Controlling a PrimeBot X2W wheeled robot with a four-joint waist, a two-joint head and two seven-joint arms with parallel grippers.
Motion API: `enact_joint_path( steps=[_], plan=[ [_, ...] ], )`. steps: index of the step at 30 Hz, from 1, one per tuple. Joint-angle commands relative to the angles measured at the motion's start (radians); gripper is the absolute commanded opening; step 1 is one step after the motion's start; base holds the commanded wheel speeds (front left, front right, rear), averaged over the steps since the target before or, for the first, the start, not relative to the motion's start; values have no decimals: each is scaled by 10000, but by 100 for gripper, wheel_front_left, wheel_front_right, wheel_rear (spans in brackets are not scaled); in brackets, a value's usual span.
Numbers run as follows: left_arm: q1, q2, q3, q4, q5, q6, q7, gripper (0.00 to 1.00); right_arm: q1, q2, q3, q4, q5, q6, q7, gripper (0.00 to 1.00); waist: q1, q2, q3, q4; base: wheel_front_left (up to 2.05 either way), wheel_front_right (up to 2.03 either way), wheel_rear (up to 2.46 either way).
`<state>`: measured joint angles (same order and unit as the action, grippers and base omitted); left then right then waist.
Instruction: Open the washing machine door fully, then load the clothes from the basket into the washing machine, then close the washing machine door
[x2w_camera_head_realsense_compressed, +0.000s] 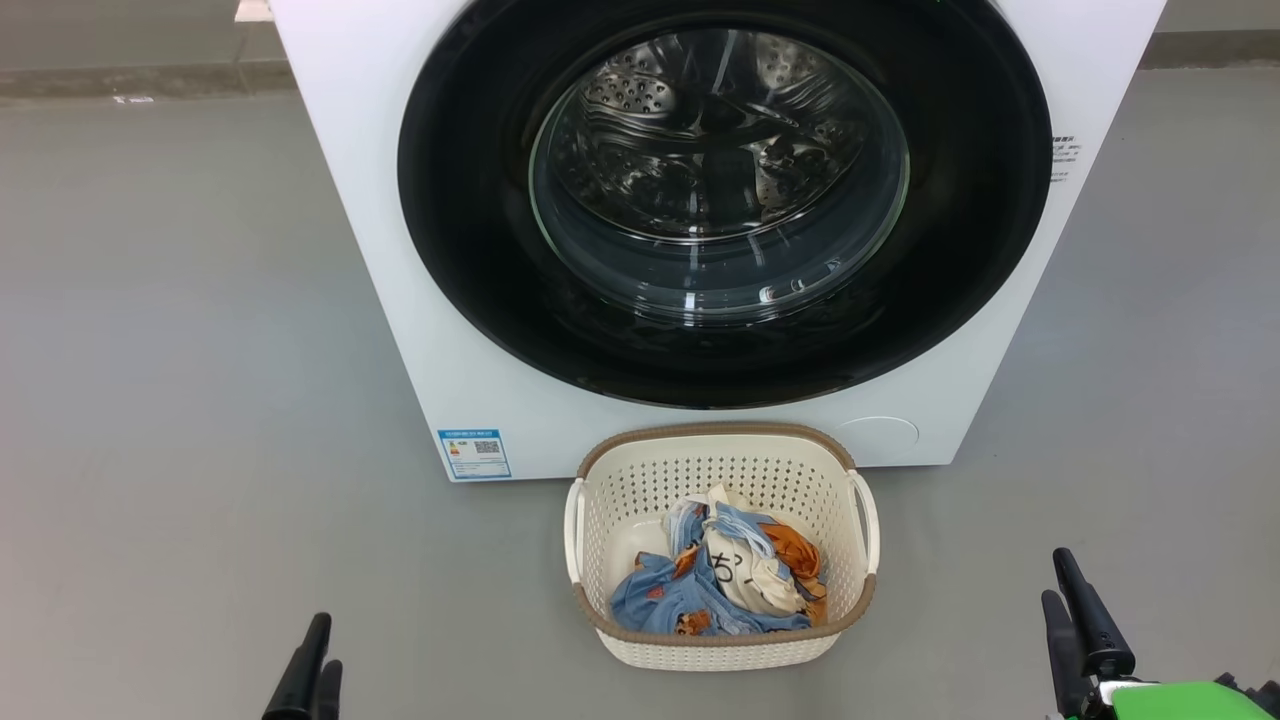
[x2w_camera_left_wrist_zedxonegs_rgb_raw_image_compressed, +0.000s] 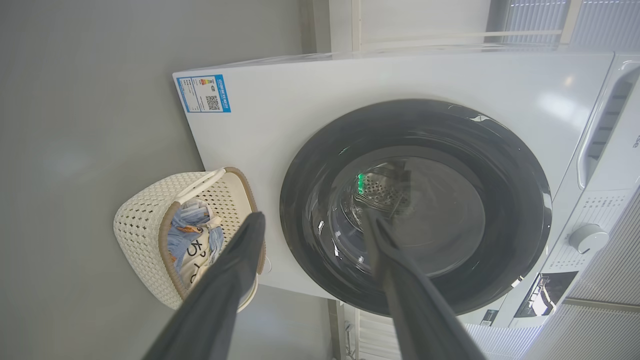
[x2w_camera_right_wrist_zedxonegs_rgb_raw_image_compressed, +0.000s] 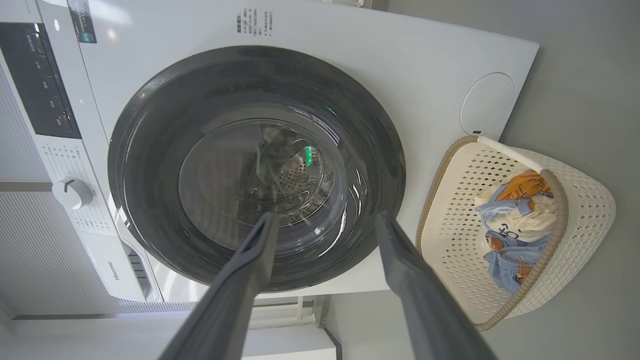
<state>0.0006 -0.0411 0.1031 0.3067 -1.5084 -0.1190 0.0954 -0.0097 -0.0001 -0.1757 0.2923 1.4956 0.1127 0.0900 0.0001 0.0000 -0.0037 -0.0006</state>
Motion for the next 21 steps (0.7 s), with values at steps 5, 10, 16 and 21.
enact_joint_path(
  steps=[5,10,16,21],
  plan=[
    [-217,177,-1,-395,598,-47,-266,100,-89,-204,184,-565,-709,40,-255,100,-1,0,-27,0,0,0,0],
    [-219,190,-12,-443,1253,-50,-435,100,-69,-287,268,-758,-1364,47,-422,100,-1,0,-58,3,0,0,0],
    [-209,222,-54,-529,2359,-55,-638,100,-52,-391,355,-992,-2253,56,-623,100,-1,0,-99,8,0,0,0],
    [-192,241,-104,-597,3054,-58,-774,100,-34,-478,451,-1176,-2862,62,-757,100,-1,0,-125,4,0,0,0]
  ],
)
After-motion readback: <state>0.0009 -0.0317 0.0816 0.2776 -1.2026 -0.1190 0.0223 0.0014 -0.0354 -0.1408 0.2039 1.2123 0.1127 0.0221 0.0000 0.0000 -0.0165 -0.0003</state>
